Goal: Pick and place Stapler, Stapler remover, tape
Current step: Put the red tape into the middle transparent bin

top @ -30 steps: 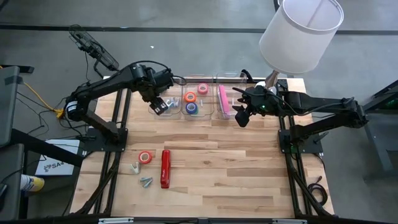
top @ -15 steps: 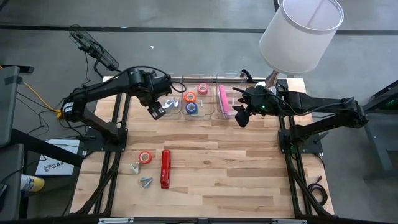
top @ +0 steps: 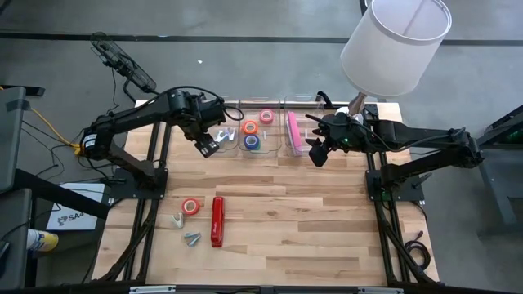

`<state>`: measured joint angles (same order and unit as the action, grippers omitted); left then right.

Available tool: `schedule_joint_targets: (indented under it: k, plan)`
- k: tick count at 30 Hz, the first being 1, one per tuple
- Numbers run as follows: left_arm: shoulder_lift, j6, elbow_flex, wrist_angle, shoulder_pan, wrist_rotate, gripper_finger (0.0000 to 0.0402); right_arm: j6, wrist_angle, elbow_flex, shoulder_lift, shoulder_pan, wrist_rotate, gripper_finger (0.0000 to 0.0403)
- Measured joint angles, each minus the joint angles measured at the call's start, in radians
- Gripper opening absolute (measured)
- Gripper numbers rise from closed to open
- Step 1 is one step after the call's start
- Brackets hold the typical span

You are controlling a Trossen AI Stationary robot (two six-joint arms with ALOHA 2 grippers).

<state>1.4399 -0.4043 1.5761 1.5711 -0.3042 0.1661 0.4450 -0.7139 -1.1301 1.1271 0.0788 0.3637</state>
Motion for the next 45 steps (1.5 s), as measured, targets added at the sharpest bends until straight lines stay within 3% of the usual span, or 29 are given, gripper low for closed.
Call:
schedule_joint_targets:
  k: [16, 45]
  plan:
    - [0.001, -0.244, 0.0, 0.0, 0.019, -0.048, 0.0179, -0.027, -0.005, 0.0, 0.0, 0.0, 0.0, 0.0188]
    - [0.001, -0.835, 0.0, 0.0, 0.334, 0.006, 0.0179, -0.221, -0.007, 0.0, 0.0, 0.0, -0.038, 0.0188]
